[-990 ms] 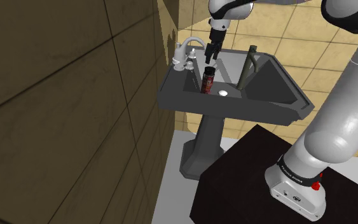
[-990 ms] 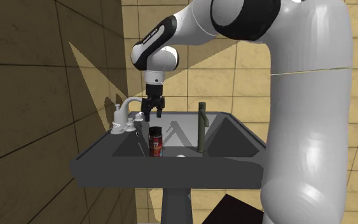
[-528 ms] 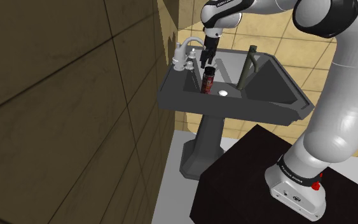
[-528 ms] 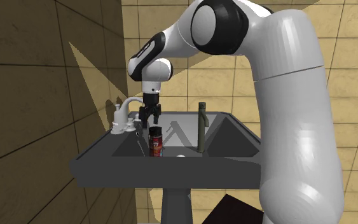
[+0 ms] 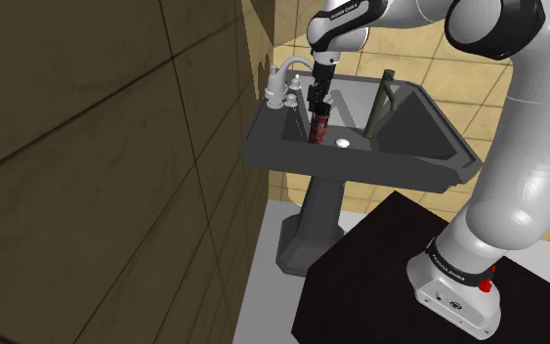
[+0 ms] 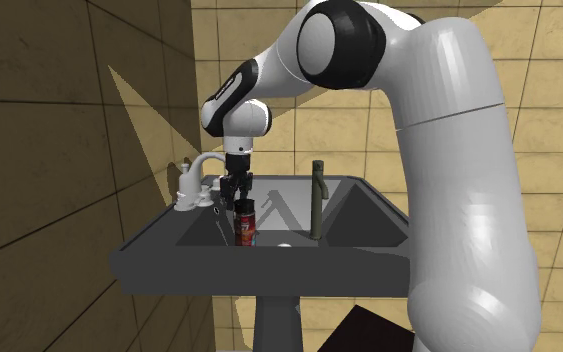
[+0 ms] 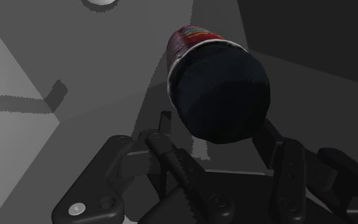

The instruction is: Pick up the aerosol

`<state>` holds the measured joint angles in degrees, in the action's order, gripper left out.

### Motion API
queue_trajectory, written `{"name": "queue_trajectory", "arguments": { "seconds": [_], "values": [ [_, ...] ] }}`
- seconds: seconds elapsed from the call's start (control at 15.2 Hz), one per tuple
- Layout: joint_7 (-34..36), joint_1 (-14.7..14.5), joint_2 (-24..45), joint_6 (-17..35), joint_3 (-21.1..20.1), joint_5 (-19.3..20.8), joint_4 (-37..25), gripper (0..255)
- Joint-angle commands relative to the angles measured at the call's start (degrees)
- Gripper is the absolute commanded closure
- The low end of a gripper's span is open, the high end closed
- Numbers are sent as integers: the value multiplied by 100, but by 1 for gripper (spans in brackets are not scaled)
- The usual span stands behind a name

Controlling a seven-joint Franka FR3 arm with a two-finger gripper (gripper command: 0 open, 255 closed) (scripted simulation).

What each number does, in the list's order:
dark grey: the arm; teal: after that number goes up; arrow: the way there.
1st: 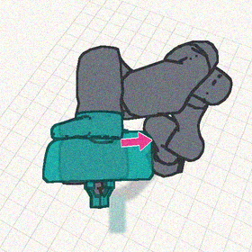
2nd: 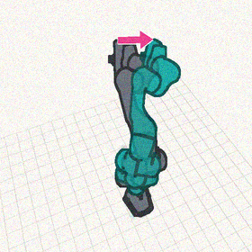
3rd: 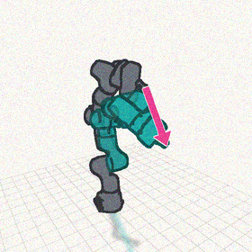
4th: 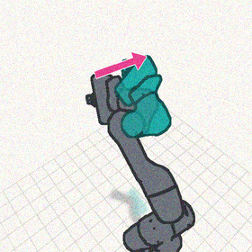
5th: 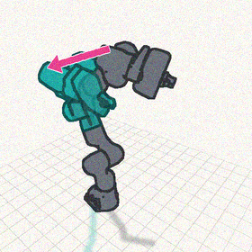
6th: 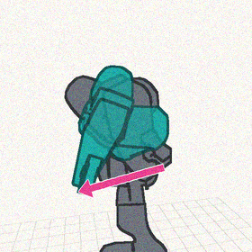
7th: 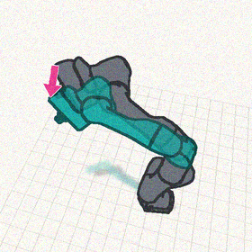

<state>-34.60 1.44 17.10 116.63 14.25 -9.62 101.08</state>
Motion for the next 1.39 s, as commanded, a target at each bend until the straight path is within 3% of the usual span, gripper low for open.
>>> {"name": "queue_trajectory", "arguments": {
  "seconds": [0.0, 0.4, 1.32],
  "values": [
    [-3, 3, 8, 2, 2, 1, 10, 255],
    [0, 2, 24, -3, -1, -3, -11, 255],
    [135, 1, -241, -978, 38, 118, -736, 255]
  ]
}}
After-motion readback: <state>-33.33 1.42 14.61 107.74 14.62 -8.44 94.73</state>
